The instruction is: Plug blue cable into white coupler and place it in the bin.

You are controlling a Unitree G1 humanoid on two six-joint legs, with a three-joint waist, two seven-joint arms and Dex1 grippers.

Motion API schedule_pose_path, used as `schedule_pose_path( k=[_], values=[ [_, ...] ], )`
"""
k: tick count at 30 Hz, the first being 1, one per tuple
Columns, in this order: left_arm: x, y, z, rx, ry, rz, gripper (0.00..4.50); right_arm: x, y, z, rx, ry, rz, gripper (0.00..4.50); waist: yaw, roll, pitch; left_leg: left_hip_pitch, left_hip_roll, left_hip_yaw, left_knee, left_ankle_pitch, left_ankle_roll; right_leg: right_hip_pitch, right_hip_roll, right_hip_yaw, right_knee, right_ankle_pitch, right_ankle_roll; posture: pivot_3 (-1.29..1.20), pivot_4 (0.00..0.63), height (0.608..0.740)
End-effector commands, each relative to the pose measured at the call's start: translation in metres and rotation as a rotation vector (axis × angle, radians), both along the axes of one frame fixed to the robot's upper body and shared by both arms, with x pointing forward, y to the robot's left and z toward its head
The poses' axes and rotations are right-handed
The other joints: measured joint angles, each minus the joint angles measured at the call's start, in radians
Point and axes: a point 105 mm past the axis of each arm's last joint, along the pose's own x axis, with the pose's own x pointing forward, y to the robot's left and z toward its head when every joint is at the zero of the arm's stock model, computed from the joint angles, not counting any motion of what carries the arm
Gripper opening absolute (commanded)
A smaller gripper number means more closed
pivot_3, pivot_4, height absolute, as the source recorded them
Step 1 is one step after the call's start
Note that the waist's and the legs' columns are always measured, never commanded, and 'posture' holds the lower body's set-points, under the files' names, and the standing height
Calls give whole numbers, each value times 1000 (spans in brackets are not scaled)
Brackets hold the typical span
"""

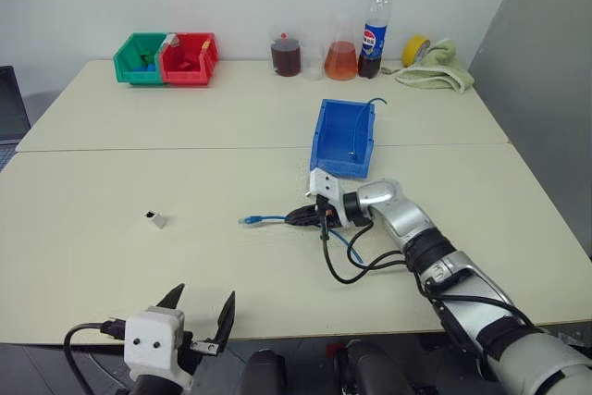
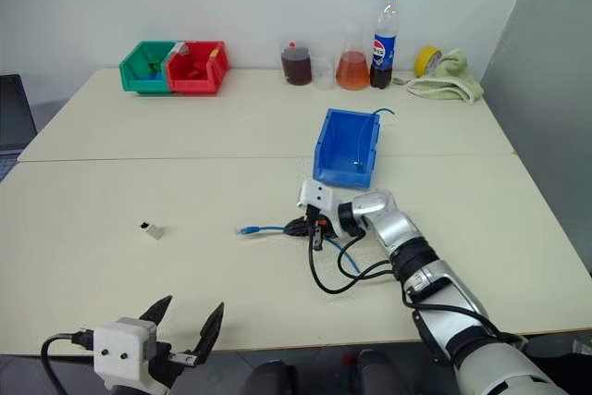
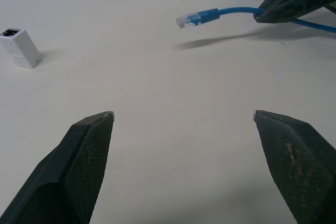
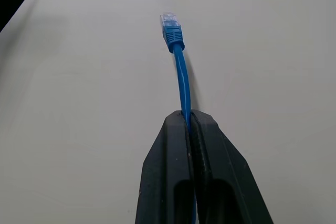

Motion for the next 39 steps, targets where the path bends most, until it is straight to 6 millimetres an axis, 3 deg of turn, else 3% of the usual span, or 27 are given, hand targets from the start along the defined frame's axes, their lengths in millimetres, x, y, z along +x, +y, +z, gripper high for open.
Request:
schedule_pose_path(
  k=[1,6,15,19,24,31,35,39],
  values=[
    [1,2,8,24,-42,12,4500,0,10,9,1,-57,26,41,-1,0,0,0,0,0,0,0,0,0,0,0,0,0,0,0,150,740],
    [4,2,7,42,-39,-13,4500,-1,14,-1,-36,-82,25,41,-2,0,0,0,0,0,0,0,0,0,0,0,0,0,0,0,150,740],
    [15,3,7,38,-52,-31,4500,4,10,3,-18,-74,-10,2100,-2,0,0,0,0,0,0,0,0,0,1,0,0,0,0,0,150,740],
    [17,5,6,38,-52,-26,4500,5,3,15,25,-51,-16,3091,-2,0,0,0,0,0,0,0,0,0,0,0,0,0,0,0,150,740],
    [27,17,20,87,-86,-48,4500,-4,-29,51,123,-21,-41,4396,3,0,0,0,0,-1,0,0,0,0,0,-1,0,0,0,0,150,740],
    [61,29,58,136,-37,-387,4500,-37,-60,94,263,98,-52,4487,2,0,0,0,1,-2,0,0,0,0,1,-2,2,0,-1,0,150,740],
    [84,25,70,172,105,-691,4500,-60,-73,93,272,153,-54,4487,0,0,0,1,2,-3,0,0,0,0,2,-3,2,0,-1,0,150,740],
    [109,37,66,270,194,-823,4500,-73,-73,90,274,166,-59,4487,-3,2,1,0,1,-1,0,0,-1,0,1,-2,1,0,-1,0,150,740]
  ],
)
